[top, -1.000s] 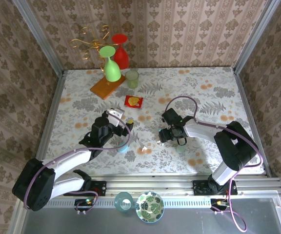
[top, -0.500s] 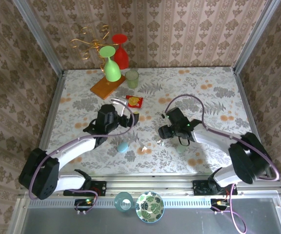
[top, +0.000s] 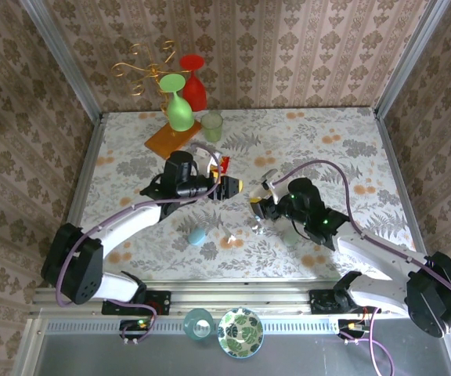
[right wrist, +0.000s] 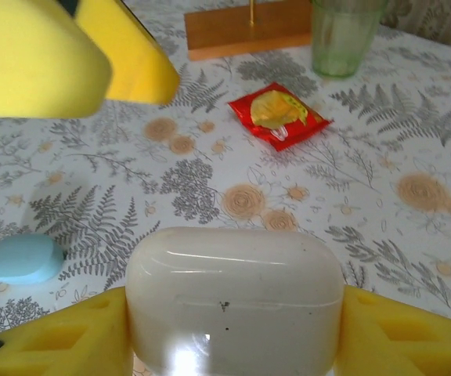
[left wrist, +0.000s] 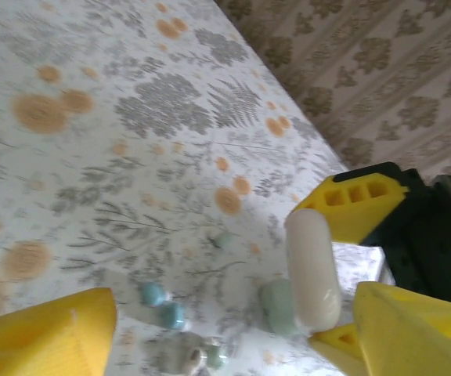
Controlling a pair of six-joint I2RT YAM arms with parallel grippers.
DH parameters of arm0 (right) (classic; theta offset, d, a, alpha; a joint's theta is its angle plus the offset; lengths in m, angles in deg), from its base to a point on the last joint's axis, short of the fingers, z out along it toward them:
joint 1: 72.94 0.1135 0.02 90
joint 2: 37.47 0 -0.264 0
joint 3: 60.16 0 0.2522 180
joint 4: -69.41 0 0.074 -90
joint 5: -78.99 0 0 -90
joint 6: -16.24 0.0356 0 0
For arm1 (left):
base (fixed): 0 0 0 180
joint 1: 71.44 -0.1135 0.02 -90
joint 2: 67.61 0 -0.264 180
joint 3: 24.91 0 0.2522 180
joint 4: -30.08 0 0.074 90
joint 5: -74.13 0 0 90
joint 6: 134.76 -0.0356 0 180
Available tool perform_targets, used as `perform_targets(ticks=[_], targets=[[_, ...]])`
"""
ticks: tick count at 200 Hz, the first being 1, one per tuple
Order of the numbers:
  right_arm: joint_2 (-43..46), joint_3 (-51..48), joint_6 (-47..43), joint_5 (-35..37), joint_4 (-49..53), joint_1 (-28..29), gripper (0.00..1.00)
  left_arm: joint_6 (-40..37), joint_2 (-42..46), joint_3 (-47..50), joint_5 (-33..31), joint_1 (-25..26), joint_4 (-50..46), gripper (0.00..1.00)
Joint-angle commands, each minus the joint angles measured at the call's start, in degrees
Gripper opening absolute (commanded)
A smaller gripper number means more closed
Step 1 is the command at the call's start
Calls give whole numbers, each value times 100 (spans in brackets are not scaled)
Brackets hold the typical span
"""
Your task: Insert the wireless bluetooth earbuds into the charging case
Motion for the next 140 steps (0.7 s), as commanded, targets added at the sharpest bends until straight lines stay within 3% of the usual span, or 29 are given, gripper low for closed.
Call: perform_targets(ticks=[1,94,140], targets=[[158,-96,-260,-282,-457,37,58,395,-86,-6,663,80,604,73],[187,-109,-214,-402,-882,37,56,137,-337,-234,1001,506,548,58],[204,-111,-219,-574,-928,37,57,106,-455,-340,1135,547,480,40]])
